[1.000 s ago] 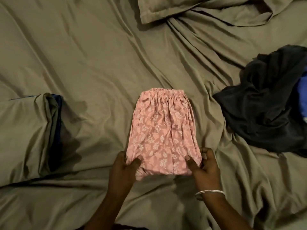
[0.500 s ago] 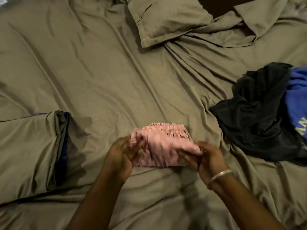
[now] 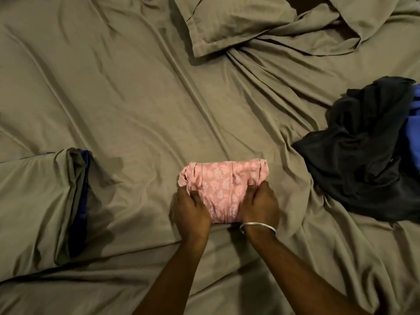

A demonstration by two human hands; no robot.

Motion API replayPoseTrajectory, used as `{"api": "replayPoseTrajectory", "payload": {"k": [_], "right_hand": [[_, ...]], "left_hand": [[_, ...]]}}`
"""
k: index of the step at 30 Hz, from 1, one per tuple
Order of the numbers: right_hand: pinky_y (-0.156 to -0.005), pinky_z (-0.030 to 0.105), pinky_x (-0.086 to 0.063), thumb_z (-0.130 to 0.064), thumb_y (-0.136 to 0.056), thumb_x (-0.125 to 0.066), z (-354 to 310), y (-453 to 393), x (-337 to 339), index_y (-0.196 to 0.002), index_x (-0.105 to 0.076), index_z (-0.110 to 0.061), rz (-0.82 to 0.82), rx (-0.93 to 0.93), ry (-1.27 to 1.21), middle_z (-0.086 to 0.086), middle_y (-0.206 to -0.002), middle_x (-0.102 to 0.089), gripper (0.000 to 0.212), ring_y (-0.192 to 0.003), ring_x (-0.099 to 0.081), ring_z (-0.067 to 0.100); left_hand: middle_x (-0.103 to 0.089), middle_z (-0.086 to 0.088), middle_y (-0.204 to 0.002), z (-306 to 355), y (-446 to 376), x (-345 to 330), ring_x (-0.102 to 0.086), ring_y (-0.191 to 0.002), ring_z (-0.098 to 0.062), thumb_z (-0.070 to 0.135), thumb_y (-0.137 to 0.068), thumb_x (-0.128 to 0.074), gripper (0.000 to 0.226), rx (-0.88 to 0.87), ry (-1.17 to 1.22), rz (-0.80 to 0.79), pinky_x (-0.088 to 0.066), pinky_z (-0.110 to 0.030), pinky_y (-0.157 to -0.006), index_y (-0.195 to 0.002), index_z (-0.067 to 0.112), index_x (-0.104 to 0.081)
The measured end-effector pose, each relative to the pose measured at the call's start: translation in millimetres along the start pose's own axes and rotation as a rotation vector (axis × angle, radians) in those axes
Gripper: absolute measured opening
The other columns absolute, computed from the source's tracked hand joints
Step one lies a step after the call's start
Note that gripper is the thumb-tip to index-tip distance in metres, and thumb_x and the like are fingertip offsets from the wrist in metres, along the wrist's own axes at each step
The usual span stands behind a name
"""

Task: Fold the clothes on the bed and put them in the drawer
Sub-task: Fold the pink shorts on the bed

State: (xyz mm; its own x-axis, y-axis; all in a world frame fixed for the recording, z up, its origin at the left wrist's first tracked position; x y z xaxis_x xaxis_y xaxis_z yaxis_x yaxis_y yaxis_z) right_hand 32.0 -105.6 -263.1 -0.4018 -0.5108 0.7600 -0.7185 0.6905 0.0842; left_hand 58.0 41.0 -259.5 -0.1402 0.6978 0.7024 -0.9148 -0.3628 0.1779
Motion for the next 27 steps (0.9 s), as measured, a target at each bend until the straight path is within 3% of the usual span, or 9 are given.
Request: {"api": "replayPoseTrajectory", "payload": {"k": [2, 4, 6, 8, 11, 13, 19, 23, 27], "right_hand": [[-0.065, 0.030, -0.041, -0.046, -0.098, -0.033, -1.7, 3.0, 5.0, -0.112, -0.063, -0.006, 0.018, -0.005, -0.314, 0.008, -0.092, -0.069, 0.052, -0.080, -0.062, 0.026], [-0.070, 0.031, -0.048, -0.052, -0.096, -0.036, 0.6, 9.2, 12.3, -0.115, -0.065, -0.013, 0.027, -0.046, -0.488, -0.002, -0.093, -0.069, 0.053, -0.082, -0.063, 0.018], [-0.075, 0.037, -0.051, -0.054, -0.090, -0.040, 9.7, 14.7, 14.7, -0.113, -0.060, -0.018, 0.001, -0.115, -0.451, 0.000, -0.093, -0.068, 0.047, -0.086, -0.064, 0.024], [-0.078, 0.039, -0.049, -0.060, -0.087, -0.040, 17.4, 19.7, 14.6, -0.114, -0.053, -0.022, -0.075, -0.163, -0.356, 0.003, -0.100, -0.068, 0.048, -0.093, -0.063, 0.031], [-0.079, 0.037, -0.044, -0.076, -0.088, -0.035, 10.7, 13.7, 19.6, -0.118, -0.059, -0.023, -0.120, -0.188, -0.214, 0.008, -0.109, -0.068, 0.065, -0.100, -0.062, 0.035], [-0.086, 0.040, -0.043, -0.074, -0.089, -0.035, 4.0, 2.5, 15.8, -0.120, -0.063, -0.020, -0.136, -0.295, -0.165, 0.012, -0.117, -0.067, 0.068, -0.106, -0.060, 0.038], [-0.084, 0.043, -0.045, -0.053, -0.102, -0.029, 11.6, -16.7, 5.2, -0.111, -0.068, 0.000, -0.086, -0.457, -0.056, 0.028, -0.112, -0.065, 0.066, -0.102, -0.059, 0.045], [-0.075, 0.036, -0.036, -0.051, -0.103, -0.029, 3.4, -10.0, 10.5, -0.110, -0.061, -0.006, -0.026, -0.352, -0.138, 0.022, -0.107, -0.065, 0.056, -0.097, -0.058, 0.042], [-0.067, 0.033, -0.033, -0.049, -0.101, -0.037, -28.2, 10.8, 18.6, -0.099, -0.047, -0.014, -0.002, -0.221, -0.290, 0.005, -0.084, -0.059, 0.037, -0.084, -0.058, 0.035]], "left_hand": [[-0.064, -0.015, -0.106, -0.2, -3.5, 5.3, -0.059, -0.097, -0.031, 0.024, -0.105, -0.039, 0.029, 0.106, 0.211, -0.006, -0.046, -0.036, -0.083, -0.112, 0.004, -0.059], [-0.064, -0.017, -0.111, -8.2, -3.4, 8.0, -0.060, -0.103, -0.034, 0.022, -0.104, -0.041, 0.028, 0.247, 0.456, -0.057, -0.050, -0.044, -0.092, -0.114, 0.005, -0.060], [-0.066, -0.014, -0.113, -13.2, -0.1, 10.6, -0.062, -0.105, -0.035, 0.037, -0.097, -0.049, 0.034, 0.365, 0.565, -0.125, -0.051, -0.052, -0.095, -0.115, 0.010, -0.061], [-0.068, -0.006, -0.112, -18.0, 1.6, 11.2, -0.065, -0.102, -0.029, 0.057, -0.088, -0.055, 0.049, 0.412, 0.515, -0.225, -0.053, -0.051, -0.093, -0.117, 0.017, -0.061], [-0.065, -0.004, -0.115, -8.4, -2.5, 13.8, -0.061, -0.105, -0.029, 0.062, -0.090, -0.053, 0.048, 0.303, 0.196, -0.257, -0.050, -0.044, -0.095, -0.118, 0.023, -0.056], [-0.064, -0.005, -0.118, 4.0, -9.8, 13.9, -0.059, -0.108, -0.033, 0.064, -0.090, -0.049, 0.049, 0.197, -0.029, -0.198, -0.047, -0.045, -0.096, -0.116, 0.023, -0.053], [-0.068, -0.007, -0.103, 18.9, -27.8, -6.8, -0.063, -0.095, -0.035, 0.052, -0.102, -0.035, 0.037, -0.062, -0.167, -0.149, -0.045, -0.038, -0.074, -0.101, 0.022, -0.057], [-0.065, -0.008, -0.082, 10.2, -38.5, -7.4, -0.060, -0.079, -0.028, 0.043, -0.104, -0.039, 0.041, -0.007, 0.090, -0.183, -0.045, -0.038, -0.070, -0.078, 0.015, -0.055], [-0.063, 0.002, -0.078, 5.2, -46.5, 26.2, -0.056, -0.072, -0.012, 0.035, -0.104, -0.042, 0.037, 0.054, 0.283, -0.156, -0.042, -0.030, -0.068, -0.086, 0.010, -0.062]]}}
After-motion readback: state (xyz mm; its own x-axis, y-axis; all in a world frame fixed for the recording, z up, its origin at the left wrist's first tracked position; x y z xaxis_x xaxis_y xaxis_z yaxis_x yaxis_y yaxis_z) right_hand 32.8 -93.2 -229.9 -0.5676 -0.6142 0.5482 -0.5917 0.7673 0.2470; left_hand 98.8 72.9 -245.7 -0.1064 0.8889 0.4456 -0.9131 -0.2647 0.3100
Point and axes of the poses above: each hand's wrist, its own y-axis away from the middle knuckle, its own x-axis out of the back of the hand, z = x × y, the point moved 2 cm from there along -y, towards the middle knuckle
